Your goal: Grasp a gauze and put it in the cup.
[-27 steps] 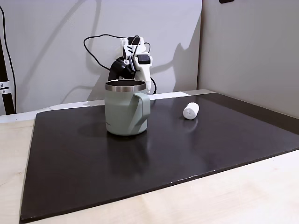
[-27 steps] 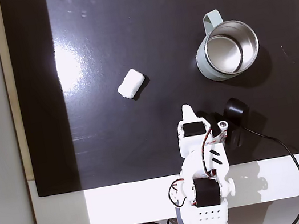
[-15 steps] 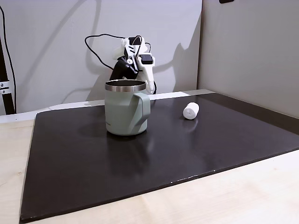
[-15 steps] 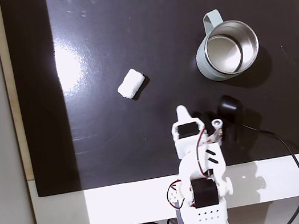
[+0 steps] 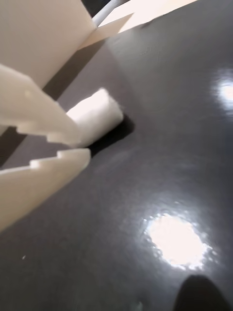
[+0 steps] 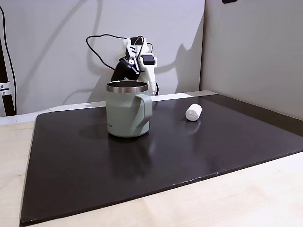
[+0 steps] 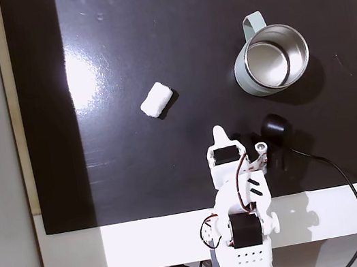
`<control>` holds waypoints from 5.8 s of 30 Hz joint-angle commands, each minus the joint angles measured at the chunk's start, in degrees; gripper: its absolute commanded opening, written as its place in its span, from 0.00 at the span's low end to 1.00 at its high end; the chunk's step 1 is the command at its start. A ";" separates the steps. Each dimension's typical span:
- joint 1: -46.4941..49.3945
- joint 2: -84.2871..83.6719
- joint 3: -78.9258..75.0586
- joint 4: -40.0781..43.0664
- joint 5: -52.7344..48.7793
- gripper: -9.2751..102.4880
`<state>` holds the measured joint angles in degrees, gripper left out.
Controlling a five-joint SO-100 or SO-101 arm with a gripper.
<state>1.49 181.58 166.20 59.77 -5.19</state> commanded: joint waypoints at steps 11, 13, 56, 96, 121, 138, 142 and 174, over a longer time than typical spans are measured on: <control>-2.02 -34.63 -43.95 12.13 4.48 0.09; -2.11 -40.87 -51.15 15.91 1.32 0.09; -16.79 -109.95 -97.21 36.56 -23.29 0.40; -21.01 -116.81 -98.61 32.78 -17.49 0.08; 4.83 -85.96 -107.67 43.33 -17.75 0.08; 24.79 -101.25 -126.21 43.07 -14.77 0.09; 22.85 -105.29 -129.46 43.07 -14.68 0.09; 20.21 -105.47 -124.63 43.24 -15.91 0.38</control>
<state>21.62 73.12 41.75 103.18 -20.57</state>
